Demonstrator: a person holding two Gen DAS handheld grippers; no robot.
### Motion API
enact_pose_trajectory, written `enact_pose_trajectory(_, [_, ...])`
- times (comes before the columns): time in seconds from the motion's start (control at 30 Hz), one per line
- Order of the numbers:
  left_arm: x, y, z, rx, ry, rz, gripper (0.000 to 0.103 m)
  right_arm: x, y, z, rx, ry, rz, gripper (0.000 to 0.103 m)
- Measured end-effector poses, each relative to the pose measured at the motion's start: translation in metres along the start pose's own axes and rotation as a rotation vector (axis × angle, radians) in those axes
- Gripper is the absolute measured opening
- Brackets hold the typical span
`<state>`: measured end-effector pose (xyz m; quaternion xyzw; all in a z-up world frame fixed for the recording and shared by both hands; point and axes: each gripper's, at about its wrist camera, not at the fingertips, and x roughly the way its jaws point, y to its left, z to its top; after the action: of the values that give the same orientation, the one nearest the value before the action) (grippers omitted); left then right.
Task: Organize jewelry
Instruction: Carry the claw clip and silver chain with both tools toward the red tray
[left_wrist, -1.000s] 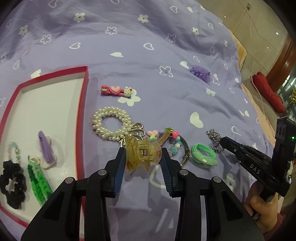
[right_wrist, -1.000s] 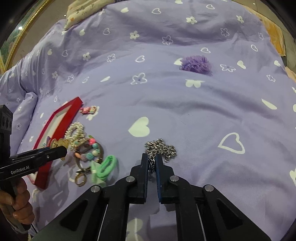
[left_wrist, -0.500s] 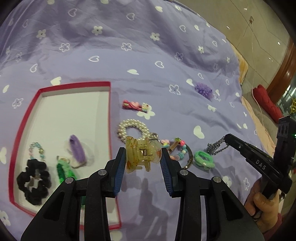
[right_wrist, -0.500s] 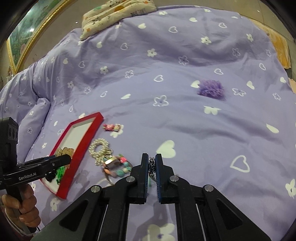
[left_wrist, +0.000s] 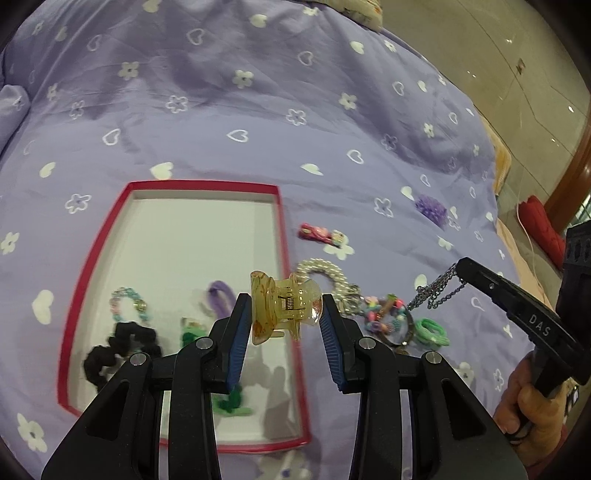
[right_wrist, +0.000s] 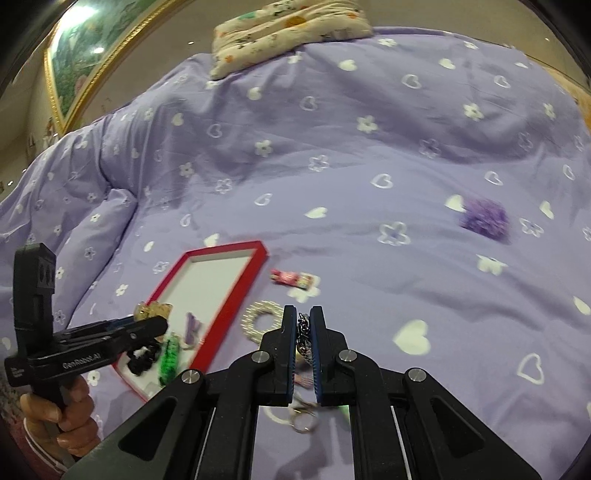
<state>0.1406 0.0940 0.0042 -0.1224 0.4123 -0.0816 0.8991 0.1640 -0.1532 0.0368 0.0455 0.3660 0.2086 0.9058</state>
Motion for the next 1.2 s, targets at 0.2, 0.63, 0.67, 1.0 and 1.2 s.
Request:
enact_pose_trajectory(0.2, [-0.006,0.027,0.005,-0.035,-0.016,0.037,0.035,0.016,0.030,0.012,-0.036,0.001,0.057,0.007])
enact_pose_trajectory(0.63, [0.002,0.078,0.016,-0.089,-0.010,0.104,0.035,0.066,0.094,0.030,-0.066,0.029,0.204,0.007])
enact_pose_trajectory(0.67, [0.004,0.082,0.017,-0.091,-0.009,0.109,0.035,0.070,0.098,0.031,-0.068,0.032,0.211,0.007])
enact_pose_trajectory(1.0, [0.040,0.109,0.036,-0.095,0.034,0.143,0.035,0.128,0.124,0.034,-0.079,0.102,0.239,0.007])
enact_pose_trajectory(1.2, [0.065,0.119,0.038,-0.092,0.086,0.158,0.035,0.158,0.122,0.024,-0.086,0.170,0.225,0.007])
